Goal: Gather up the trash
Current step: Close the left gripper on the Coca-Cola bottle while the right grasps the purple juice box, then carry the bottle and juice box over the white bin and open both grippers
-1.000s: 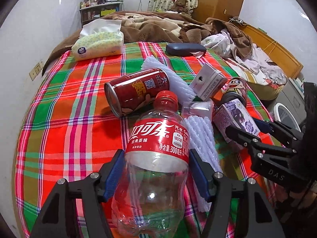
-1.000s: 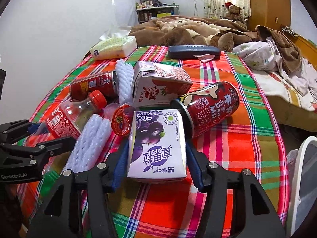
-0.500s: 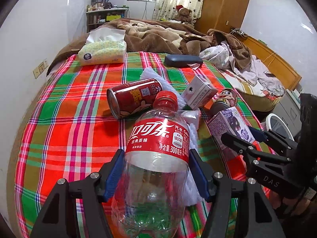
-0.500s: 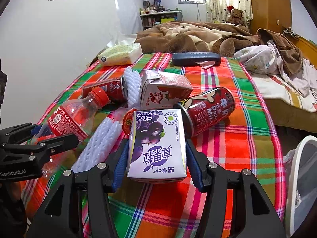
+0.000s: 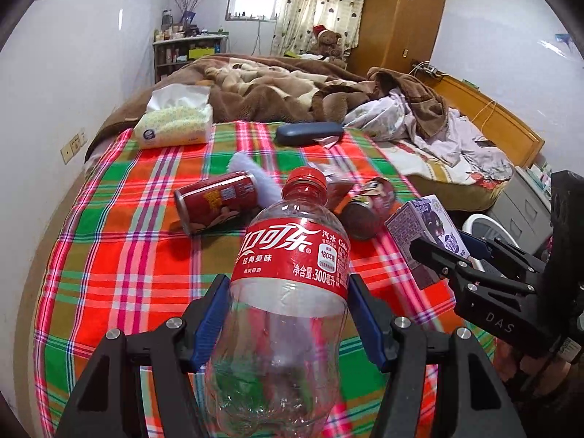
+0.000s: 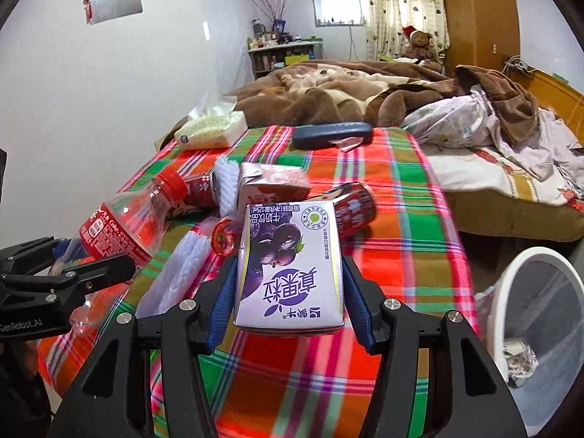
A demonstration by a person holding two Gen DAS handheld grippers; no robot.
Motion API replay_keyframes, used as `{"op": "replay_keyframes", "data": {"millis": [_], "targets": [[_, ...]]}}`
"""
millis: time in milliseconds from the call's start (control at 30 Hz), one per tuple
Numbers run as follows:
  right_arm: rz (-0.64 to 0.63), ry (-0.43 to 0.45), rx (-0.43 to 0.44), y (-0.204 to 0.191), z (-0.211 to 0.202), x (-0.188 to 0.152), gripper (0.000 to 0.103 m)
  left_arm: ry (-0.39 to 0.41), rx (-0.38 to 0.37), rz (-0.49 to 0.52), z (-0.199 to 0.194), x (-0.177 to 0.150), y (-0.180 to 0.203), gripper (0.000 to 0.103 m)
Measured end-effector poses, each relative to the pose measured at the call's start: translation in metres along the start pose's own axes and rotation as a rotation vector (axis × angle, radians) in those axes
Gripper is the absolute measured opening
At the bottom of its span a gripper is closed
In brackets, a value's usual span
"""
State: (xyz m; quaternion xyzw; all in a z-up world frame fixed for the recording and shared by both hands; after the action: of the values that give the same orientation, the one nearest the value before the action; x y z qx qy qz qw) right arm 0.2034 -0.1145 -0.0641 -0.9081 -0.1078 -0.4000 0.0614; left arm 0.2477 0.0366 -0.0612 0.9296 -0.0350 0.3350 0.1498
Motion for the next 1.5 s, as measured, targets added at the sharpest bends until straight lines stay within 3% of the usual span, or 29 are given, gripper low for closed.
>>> {"op": "replay_keyframes", "data": {"millis": [600,1200,1500], "targets": [[0.072,0.062,-0.121,0.081,-0.051,-0.019,0.056,0.038,-0.084,0.105,-0.007,-0.008,0.110,0.065],[0.166,0.045,-0.279,0.174,-0.084,-0.057,0.056,-0.019,-0.225,0.225,0.025,-0.036,0.238,0.065],[0.215,0.002,-0.344,0.217,-0.090,-0.082,0.057,-0.088,-0.288,0.281,0.053,-0.056,0.297,0.065]]}}
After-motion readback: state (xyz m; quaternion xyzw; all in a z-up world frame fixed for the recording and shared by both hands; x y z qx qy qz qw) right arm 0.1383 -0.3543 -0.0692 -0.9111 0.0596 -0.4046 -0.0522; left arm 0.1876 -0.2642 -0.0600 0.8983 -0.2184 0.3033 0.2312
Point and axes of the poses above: each gripper's, at about its wrist camera, not at the fingertips, and z roughly the way its jaws point, y to its right, x to its top, the point moved 9 cm from there along z, roughly the way its jaws point, and after that the axes turned 9 degrees about -z, right-handed, at the moved point
